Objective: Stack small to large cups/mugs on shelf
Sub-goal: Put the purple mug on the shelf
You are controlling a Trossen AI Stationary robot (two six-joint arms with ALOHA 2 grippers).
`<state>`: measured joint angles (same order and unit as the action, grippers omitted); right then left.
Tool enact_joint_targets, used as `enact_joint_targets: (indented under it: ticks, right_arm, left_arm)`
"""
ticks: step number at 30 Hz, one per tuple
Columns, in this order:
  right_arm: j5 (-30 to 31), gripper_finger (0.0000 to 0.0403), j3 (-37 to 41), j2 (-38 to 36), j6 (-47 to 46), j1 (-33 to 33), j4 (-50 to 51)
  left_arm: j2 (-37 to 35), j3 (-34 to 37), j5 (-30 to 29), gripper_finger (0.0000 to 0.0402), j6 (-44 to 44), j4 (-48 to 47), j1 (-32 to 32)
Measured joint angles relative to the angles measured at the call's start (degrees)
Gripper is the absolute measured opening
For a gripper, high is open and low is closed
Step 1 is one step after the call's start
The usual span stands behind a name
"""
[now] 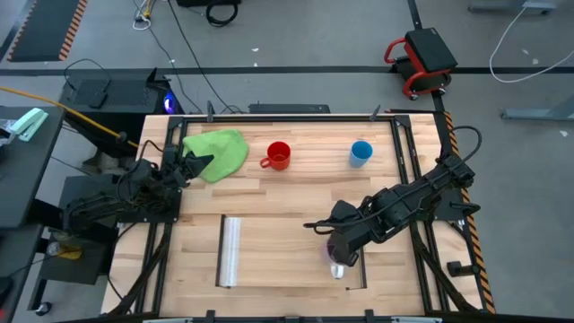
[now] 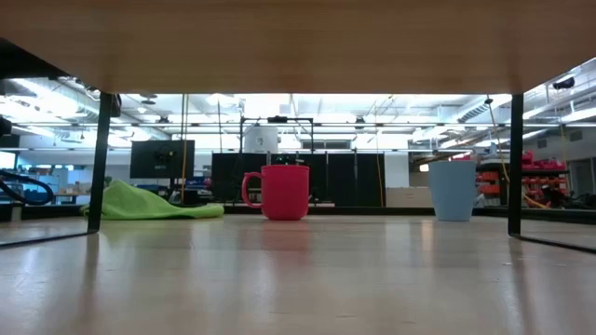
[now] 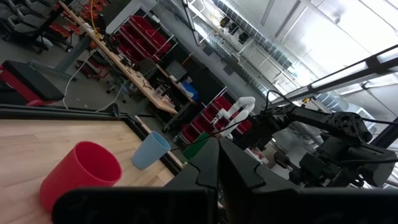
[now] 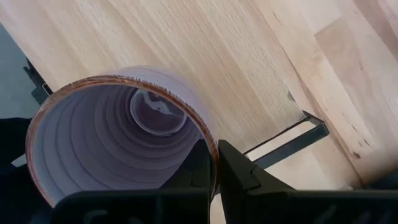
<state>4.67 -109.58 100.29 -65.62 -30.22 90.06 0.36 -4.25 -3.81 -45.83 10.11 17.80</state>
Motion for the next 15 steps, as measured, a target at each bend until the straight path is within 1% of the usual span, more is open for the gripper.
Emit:
enact_joint_targets:
  ticks: [6,15]
  right_arm:
    - [-0.1,0.0012,0.6,0.1,0.4,0.1,0.0]
    - [-0.7,0.0012,0.7,0.1,1.1,0.1,-0.1]
  left_arm:
    - [0.0,0.0,0.0,0.0024,0.0,0.0,0.0]
    - [0.0,0.0,0.0,0.0016,0.0,-0.1,0.0]
